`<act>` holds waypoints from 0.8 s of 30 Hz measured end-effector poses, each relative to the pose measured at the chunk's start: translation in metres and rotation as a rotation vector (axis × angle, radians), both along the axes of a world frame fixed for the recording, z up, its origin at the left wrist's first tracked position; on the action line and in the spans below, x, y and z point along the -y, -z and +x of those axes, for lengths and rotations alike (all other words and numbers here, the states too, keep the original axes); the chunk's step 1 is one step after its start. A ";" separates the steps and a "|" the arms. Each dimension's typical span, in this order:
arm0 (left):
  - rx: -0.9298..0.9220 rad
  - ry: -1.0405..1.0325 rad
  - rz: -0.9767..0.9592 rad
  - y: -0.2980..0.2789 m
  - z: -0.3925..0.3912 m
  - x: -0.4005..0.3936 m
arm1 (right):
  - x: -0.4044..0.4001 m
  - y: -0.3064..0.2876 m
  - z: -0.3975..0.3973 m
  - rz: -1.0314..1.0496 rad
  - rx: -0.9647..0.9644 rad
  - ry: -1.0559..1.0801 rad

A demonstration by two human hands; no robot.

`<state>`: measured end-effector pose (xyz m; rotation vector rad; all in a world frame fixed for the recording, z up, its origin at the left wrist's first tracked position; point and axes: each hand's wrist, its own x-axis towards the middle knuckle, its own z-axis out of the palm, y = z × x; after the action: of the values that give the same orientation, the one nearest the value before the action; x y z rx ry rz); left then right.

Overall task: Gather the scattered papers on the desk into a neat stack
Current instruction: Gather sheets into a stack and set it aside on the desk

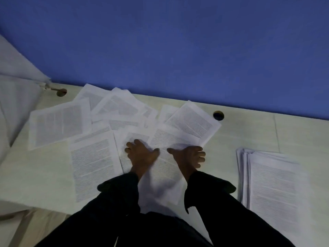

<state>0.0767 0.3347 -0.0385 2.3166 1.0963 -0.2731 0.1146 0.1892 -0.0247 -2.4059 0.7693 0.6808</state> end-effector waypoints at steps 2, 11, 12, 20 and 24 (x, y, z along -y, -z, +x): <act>0.041 -0.024 -0.056 0.002 0.008 -0.004 | -0.011 0.004 0.008 0.136 0.004 -0.019; 0.050 -0.104 0.075 0.015 0.010 -0.043 | -0.027 0.001 0.010 -0.163 -0.007 0.049; 0.071 -0.092 0.064 0.017 0.010 -0.041 | -0.029 0.002 0.009 -0.131 -0.011 0.030; 0.150 -0.129 -0.203 0.014 0.021 -0.044 | -0.034 -0.005 0.012 0.131 -0.004 0.143; 0.018 -0.228 0.108 0.014 0.012 -0.046 | -0.016 -0.005 0.002 0.129 0.030 0.276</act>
<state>0.0883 0.3809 -0.0529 2.2543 1.3830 -0.1081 0.1166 0.2049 -0.0194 -2.1365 0.9903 0.5626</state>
